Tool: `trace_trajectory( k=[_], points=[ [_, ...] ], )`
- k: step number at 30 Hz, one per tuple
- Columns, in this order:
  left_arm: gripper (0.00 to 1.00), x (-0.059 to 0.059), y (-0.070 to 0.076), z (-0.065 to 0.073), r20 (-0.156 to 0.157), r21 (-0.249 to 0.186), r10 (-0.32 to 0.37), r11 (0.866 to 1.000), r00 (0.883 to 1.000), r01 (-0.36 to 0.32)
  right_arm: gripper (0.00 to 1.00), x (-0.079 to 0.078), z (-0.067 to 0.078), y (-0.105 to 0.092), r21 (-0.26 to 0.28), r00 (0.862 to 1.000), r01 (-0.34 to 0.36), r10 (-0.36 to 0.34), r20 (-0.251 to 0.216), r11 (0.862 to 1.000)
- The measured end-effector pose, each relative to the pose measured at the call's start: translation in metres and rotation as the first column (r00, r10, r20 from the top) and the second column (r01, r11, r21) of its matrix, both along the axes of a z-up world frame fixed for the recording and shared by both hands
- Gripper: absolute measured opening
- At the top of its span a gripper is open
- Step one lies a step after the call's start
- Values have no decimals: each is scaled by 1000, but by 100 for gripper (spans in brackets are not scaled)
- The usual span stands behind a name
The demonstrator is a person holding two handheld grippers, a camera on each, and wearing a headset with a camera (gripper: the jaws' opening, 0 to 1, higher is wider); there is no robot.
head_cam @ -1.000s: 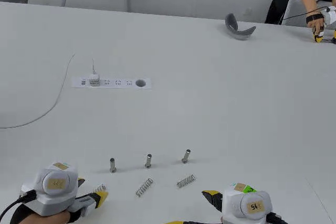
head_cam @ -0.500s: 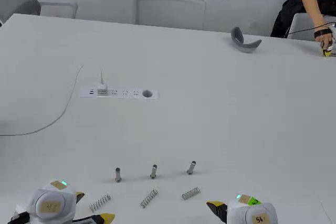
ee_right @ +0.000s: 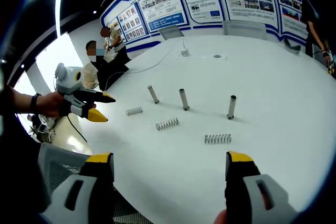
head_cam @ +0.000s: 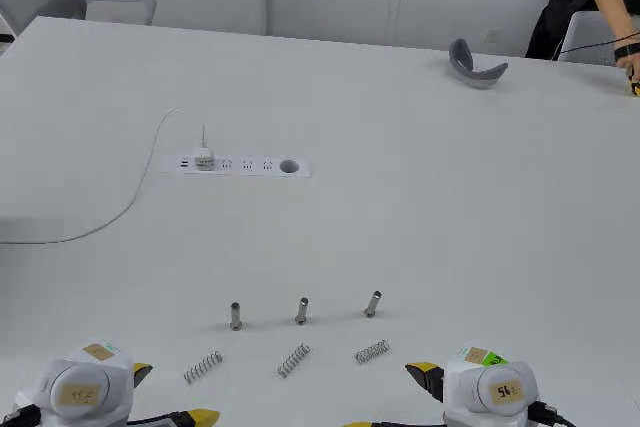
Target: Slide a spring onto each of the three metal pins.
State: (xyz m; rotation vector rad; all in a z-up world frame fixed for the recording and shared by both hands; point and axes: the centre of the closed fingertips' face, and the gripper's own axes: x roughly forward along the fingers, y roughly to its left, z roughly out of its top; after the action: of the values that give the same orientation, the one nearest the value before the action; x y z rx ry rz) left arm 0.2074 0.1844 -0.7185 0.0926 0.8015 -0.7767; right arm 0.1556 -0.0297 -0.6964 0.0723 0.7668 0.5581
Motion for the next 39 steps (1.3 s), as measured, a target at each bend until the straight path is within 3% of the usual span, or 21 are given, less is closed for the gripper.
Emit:
trace_trajectory(
  k=[10, 19, 39],
  points=[
    [75, -1, -5, 0, -9, 8, -38, 999, 999, 39, 90, -2, 0, -1, -6, 1000, -2, 2, -3, 1000],
    [74, 5, -6, -3, -16, 23, -57, 998, 998, 57, 90, -5, 0, -1, -1, 1000, 11, -11, -7, 1000],
    [70, 11, -13, -24, -50, 64, -136, 988, 989, 140, 90, -10, -1, 0, 14, 999, 35, -35, -8, 999]
  ],
)
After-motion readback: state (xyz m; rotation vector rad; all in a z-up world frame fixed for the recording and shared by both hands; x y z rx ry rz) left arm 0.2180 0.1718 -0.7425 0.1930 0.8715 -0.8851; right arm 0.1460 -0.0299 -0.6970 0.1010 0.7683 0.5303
